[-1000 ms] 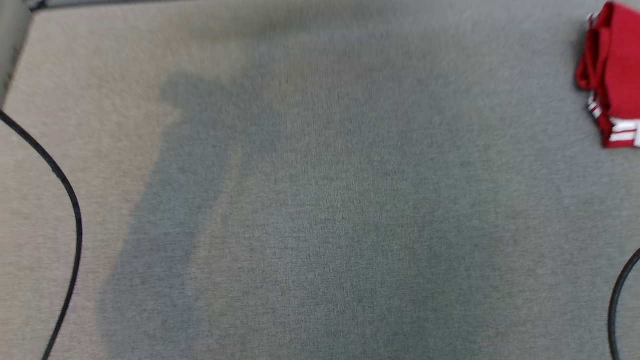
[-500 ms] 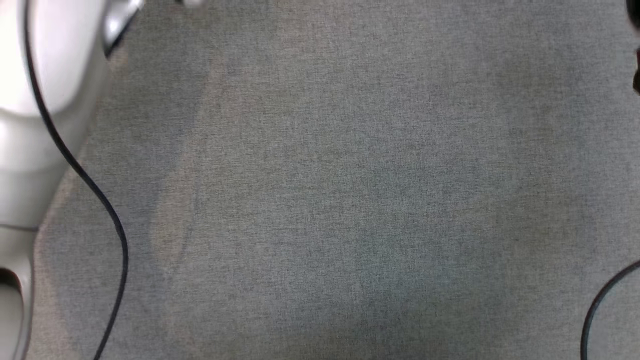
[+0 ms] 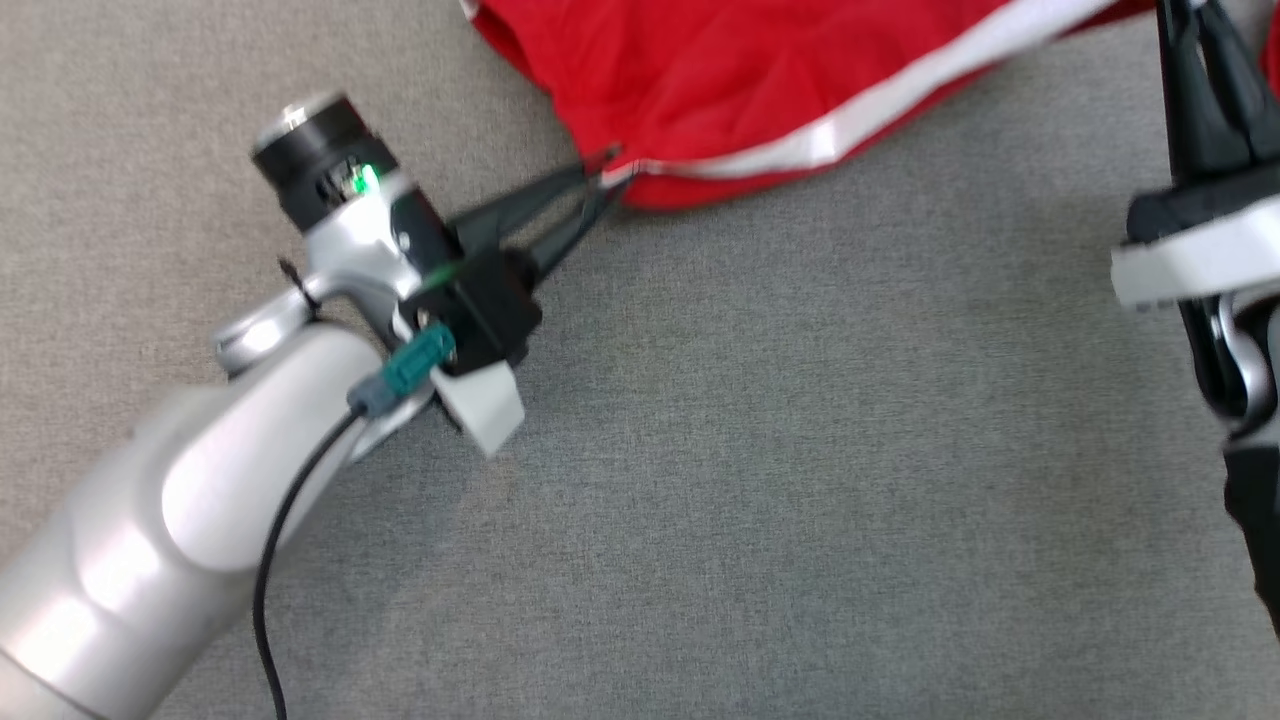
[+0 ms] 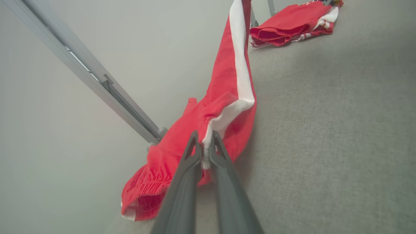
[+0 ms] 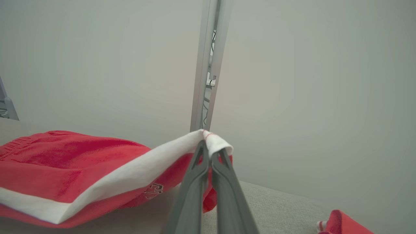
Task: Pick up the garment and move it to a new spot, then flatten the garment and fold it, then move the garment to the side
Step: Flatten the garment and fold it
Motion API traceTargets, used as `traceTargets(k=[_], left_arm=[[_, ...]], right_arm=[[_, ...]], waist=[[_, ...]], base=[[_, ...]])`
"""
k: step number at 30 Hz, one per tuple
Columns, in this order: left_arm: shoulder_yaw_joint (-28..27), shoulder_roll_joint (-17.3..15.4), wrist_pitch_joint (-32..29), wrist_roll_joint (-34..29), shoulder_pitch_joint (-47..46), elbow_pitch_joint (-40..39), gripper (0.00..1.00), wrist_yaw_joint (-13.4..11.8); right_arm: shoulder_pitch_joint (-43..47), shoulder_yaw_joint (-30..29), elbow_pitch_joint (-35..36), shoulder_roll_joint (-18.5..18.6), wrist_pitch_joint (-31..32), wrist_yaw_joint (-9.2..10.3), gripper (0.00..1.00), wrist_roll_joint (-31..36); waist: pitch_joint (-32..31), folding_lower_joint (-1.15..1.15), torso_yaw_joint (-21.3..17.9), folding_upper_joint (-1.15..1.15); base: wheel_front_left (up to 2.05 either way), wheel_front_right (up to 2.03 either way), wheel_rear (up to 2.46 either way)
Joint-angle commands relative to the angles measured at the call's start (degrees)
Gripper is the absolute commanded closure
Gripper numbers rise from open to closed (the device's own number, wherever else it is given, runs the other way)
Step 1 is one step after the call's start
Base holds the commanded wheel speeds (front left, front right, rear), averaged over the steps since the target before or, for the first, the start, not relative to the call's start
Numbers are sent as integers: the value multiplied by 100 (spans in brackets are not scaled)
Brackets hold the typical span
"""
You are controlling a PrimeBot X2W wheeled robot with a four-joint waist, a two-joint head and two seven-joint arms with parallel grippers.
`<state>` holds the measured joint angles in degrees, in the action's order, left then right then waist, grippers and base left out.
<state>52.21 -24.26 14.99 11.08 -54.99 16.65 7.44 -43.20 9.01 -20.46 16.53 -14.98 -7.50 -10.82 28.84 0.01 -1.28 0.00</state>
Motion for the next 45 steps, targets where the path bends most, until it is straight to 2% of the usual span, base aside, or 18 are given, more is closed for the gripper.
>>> traceTargets(k=[1,7,17,19,24,29,32,36,41,43,45], left_arm=[[19,-66,21,-57,253,-53,100,-33],[136,-149,21,-95,1168,-244,100,-186],[78,-411,21,74,2572,-848,100,-655],[56,-468,21,84,2712,-950,100,-740],[-129,-737,21,211,3377,-1529,100,-1138],[-185,-917,19,328,3763,-1937,100,-1322],[-218,-889,-71,519,3808,-2018,100,-1269],[-79,-698,-181,765,3583,-1930,100,-899],[-190,-231,-292,1331,3409,-1450,100,-700],[-423,100,-337,1987,3348,-1185,100,-564],[-581,260,-374,2336,3248,-1034,100,-464]], right_arm=[[340,-135,156,64,-28,2,100,36],[1688,-483,538,115,-28,2,100,220],[3688,-863,1407,92,-28,2,100,78],[3837,-943,1527,61,-28,3,100,32],[4552,-1265,1998,-98,-29,3,100,-31],[4906,-1444,2238,-198,-29,3,100,-32],[4818,-1382,1946,-184,-28,3,100,19],[4215,-1298,1243,-245,116,3,100,-35],[3268,-957,429,-74,352,3,100,-64],[2645,-751,-107,77,527,3,100,-99],[2234,-574,-453,159,565,3,100,-108]], waist=[[-260,-1,-24,0],[-785,-1,9,0],[-1702,-1,-4,0],[-1773,-1,-17,0],[-2030,-1,-69,0],[-2114,-1,-45,0],[-2092,-1,-9,0],[-1995,-1,114,0],[-1848,-1,281,0],[-1731,-1,420,0],[-1644,-1,507,0]], base=[[0,0,0],[0,0,0],[0,0,0],[0,0,0],[0,0,0],[0,0,0],[0,0,0],[0,0,0],[0,0,0],[0,0,0],[0,0,0]])
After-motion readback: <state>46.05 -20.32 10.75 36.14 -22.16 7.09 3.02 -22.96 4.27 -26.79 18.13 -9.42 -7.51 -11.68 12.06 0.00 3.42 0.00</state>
